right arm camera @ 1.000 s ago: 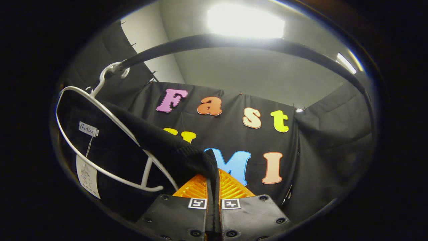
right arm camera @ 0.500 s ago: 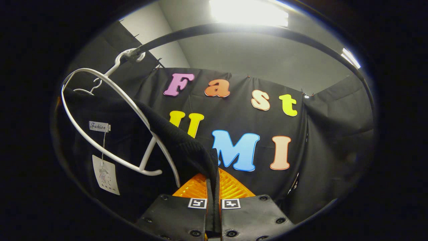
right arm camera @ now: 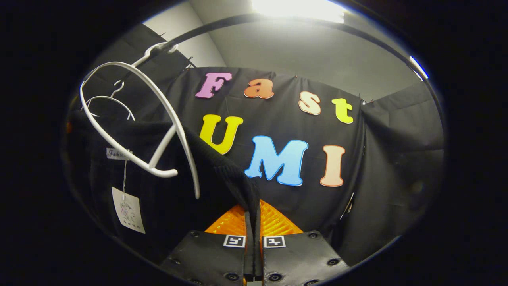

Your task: Grasp the clothes on the hanger with both hands and then place them into the laundry hamper below.

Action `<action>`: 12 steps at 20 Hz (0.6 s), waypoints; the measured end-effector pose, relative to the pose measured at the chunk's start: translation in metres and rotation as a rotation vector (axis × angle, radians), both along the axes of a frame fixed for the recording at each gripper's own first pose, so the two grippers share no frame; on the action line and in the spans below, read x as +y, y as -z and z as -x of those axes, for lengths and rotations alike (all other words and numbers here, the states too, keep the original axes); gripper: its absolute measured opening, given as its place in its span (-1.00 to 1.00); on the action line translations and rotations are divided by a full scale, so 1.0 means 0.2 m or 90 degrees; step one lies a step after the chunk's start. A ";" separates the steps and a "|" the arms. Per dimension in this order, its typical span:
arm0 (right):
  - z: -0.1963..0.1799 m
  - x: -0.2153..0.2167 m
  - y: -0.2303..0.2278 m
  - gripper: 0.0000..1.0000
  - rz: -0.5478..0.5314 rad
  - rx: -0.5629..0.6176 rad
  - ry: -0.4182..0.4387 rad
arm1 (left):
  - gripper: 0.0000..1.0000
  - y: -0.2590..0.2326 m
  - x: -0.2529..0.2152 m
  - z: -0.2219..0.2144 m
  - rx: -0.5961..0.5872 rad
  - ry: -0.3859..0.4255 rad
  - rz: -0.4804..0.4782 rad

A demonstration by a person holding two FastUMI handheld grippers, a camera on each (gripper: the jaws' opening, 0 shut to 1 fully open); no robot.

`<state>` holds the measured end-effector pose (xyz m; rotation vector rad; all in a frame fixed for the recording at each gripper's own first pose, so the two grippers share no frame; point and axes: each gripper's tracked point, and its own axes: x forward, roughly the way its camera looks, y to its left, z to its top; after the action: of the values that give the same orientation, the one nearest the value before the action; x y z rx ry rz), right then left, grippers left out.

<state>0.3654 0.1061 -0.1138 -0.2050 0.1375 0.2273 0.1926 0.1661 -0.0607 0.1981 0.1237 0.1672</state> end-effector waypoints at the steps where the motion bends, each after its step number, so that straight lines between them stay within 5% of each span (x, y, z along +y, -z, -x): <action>1: 0.02 -0.03 0.03 -0.96 0.008 0.007 0.005 | -0.96 0.02 -0.03 -0.02 0.004 0.000 -0.003; 5: 0.14 -0.04 0.12 -0.95 0.022 0.025 -0.004 | -0.99 0.11 -0.16 -0.23 0.017 0.008 0.017; 12: 0.38 -0.05 0.12 -0.96 0.019 0.035 -0.013 | -0.99 0.18 -0.26 -0.23 0.031 0.032 0.021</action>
<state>0.2896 0.0968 -0.1379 -0.2297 0.1930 0.2519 0.2383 0.1147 -0.0966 0.1719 0.1694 0.1101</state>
